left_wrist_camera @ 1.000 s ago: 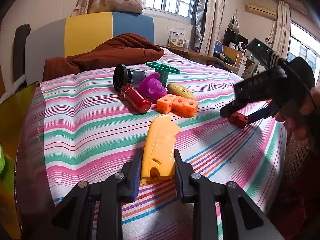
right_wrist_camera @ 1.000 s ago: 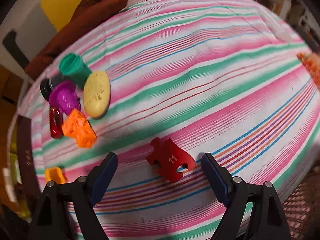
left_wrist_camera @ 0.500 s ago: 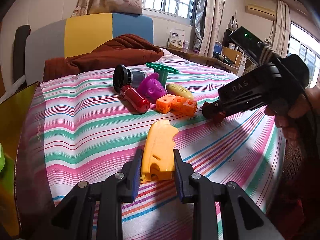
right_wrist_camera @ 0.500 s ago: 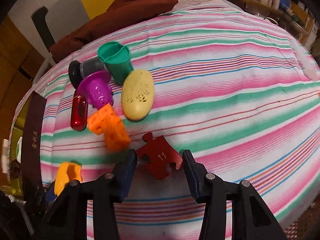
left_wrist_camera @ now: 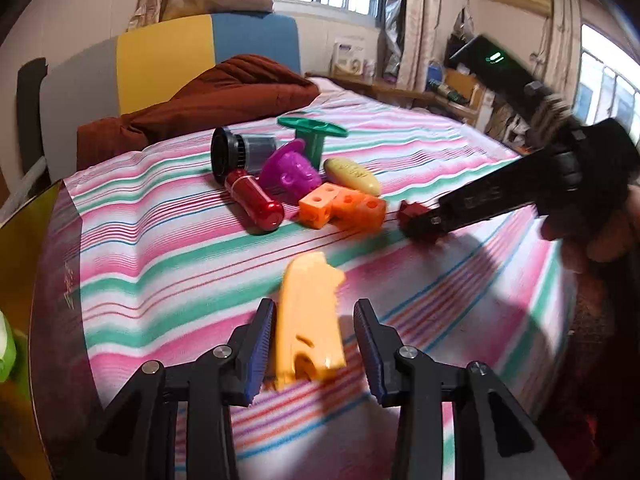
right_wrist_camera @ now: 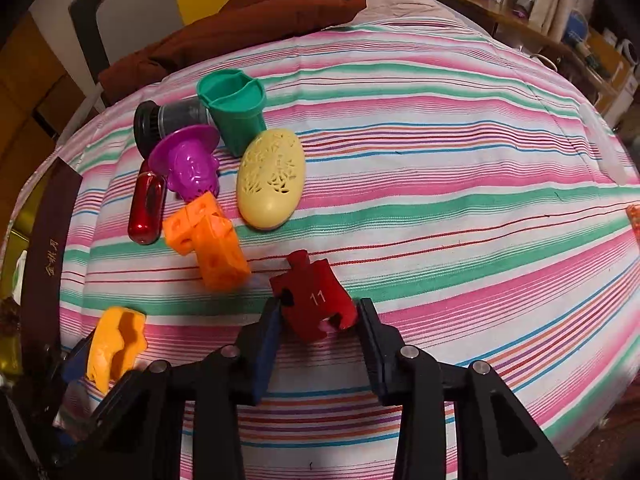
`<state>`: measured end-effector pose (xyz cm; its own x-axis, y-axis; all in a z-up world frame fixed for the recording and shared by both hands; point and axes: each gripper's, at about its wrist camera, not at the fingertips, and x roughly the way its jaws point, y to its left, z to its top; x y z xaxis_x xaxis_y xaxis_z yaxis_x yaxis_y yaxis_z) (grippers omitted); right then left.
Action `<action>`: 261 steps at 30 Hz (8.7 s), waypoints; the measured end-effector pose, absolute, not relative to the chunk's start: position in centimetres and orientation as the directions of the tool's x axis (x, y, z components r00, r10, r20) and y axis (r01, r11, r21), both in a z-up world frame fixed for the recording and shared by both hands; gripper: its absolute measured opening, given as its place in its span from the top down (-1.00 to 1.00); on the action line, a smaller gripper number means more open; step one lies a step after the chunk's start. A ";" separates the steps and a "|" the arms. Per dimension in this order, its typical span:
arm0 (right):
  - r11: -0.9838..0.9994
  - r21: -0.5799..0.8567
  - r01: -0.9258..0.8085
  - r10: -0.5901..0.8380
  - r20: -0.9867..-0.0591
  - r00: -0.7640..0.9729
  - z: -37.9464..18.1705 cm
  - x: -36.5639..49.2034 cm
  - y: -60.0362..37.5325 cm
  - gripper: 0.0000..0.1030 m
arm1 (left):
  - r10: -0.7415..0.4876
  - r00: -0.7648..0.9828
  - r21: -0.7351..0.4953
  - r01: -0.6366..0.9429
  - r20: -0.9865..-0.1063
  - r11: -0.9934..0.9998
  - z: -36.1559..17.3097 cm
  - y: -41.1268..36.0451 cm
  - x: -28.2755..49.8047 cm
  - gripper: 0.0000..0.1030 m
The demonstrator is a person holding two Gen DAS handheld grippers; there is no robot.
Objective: Organize rigid objects
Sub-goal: 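Grasp the red numbered puzzle piece with the right gripper, then lower the yellow piece into the tray and open the left gripper, then lower the red puzzle piece into the tray and open the right gripper, then move both grippers back toward the remaining toys on the bed, then grasp the orange linked cubes with the left gripper while the right gripper grasps the yellow oval sponge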
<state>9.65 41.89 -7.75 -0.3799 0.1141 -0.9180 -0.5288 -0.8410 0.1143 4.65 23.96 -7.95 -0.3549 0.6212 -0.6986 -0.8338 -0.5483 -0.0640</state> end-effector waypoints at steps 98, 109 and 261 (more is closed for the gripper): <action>-0.897 0.384 -0.220 -0.190 -0.783 -0.592 -5.1 8.7 37.3 0.26 | 0.424 -0.716 -0.177 -0.397 -0.555 -0.901 -4.5 -0.1 3.7 0.15; -0.928 0.356 -0.106 -0.221 -0.759 -0.613 -3.4 8.4 33.0 0.26 | 0.468 -0.706 -0.137 -0.473 -0.532 -0.870 -3.9 1.3 6.3 0.15; -0.873 0.095 -0.479 0.163 -0.868 -0.469 -7.1 1.5 44.9 -0.03 | 0.723 -0.275 -0.305 -0.770 -0.634 -0.560 -9.1 22.7 2.6 0.52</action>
<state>1.47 44.92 -7.14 -0.4686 0.1632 -0.8682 -0.4790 -0.8727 0.0945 2.63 22.71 -9.15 -0.2751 0.7227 -0.6340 -0.7702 -0.5604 -0.3045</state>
